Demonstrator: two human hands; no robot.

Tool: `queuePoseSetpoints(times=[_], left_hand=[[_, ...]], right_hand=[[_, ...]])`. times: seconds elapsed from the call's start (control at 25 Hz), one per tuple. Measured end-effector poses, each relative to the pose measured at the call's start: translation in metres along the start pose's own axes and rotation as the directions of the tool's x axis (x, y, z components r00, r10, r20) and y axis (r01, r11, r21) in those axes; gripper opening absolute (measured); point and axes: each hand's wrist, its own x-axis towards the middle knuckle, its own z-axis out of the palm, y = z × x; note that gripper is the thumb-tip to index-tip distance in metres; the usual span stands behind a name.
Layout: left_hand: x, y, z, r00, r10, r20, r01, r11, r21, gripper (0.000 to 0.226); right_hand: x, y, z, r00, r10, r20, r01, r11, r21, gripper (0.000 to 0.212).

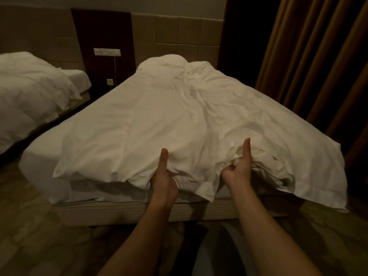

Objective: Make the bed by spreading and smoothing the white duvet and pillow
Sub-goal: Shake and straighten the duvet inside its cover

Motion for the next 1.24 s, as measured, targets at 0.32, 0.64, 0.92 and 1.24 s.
queuePoseSetpoints(times=[0.32,0.64,0.92,1.24], left_hand=[[0.008,0.036,0.040,0.967,-0.218,0.133,0.235,0.963,-0.130,0.049],[0.020,0.064,0.061,0.982,-0.060,0.177,0.057,0.998,0.022,0.047],[0.046,0.022,0.016,0.995,-0.095,0.017,0.090,0.980,0.178,0.081],[0.038,0.007,0.008,0.994,-0.085,0.071,0.067,0.972,0.225,0.066]], right_hand=[[-0.001,-0.029,0.022,1.000,-0.023,-0.019,0.023,1.000,-0.003,0.054],[-0.023,-0.064,0.034,0.980,-0.113,0.166,0.127,0.989,-0.074,0.051],[-0.053,0.024,-0.083,0.989,0.009,-0.151,-0.020,0.997,-0.072,0.045],[-0.053,0.003,-0.054,0.995,-0.041,-0.088,0.037,0.998,-0.045,0.070]])
